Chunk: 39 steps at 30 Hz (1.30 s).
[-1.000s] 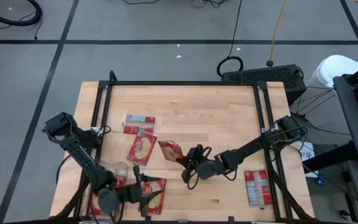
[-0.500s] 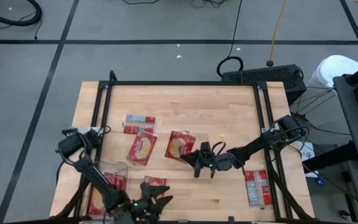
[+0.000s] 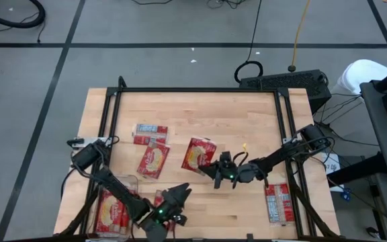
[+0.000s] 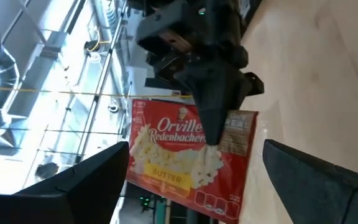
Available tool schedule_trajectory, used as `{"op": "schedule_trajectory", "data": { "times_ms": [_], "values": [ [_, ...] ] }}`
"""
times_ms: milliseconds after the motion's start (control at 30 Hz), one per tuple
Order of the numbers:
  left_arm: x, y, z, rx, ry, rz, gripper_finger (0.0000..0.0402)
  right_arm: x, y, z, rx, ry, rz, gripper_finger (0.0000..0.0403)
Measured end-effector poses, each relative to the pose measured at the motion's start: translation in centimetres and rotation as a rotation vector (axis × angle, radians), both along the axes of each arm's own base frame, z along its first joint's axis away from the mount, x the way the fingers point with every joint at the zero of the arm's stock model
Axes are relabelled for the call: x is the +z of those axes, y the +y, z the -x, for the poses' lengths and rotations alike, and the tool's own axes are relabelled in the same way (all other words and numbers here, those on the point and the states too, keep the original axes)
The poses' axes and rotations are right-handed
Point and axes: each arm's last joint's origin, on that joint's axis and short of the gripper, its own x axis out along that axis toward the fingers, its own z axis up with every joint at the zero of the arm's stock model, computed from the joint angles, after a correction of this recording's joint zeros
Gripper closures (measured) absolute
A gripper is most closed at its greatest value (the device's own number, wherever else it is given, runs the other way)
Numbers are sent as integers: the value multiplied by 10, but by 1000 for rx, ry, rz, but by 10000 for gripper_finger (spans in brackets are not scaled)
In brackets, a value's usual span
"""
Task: Sort popcorn bags into baskets
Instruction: Put the popcorn bag into the transparent bin
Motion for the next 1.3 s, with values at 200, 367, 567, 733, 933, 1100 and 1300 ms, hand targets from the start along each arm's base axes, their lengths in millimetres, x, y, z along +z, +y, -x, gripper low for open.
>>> {"op": "schedule_trajectory", "data": {
  "times_ms": [200, 367, 567, 733, 933, 1100, 1300],
  "values": [
    [-6, 9, -4, 20, 69, -66, 32, 4, -6, -2, -20, -38, -19, 387],
    [-10, 24, -13, 62, 112, -103, 32, 9, -5, -2, -14, -87, -44, 387],
    [-11, 46, -27, 139, 139, -132, 35, 11, 4, 2, 21, -109, -55, 387],
    [-11, 57, -34, 171, 147, -137, 68, 11, 6, 2, 26, -113, -57, 387],
    [-11, 65, -39, 194, 126, -113, 154, 11, 5, 2, 22, -114, -59, 387],
    [-12, 68, -41, 186, 121, -95, 250, 11, 5, 2, 18, -113, -60, 387],
    [-12, 69, -42, 177, 120, -86, 364, 11, 4, 2, 13, -107, -58, 386]
  ]
}}
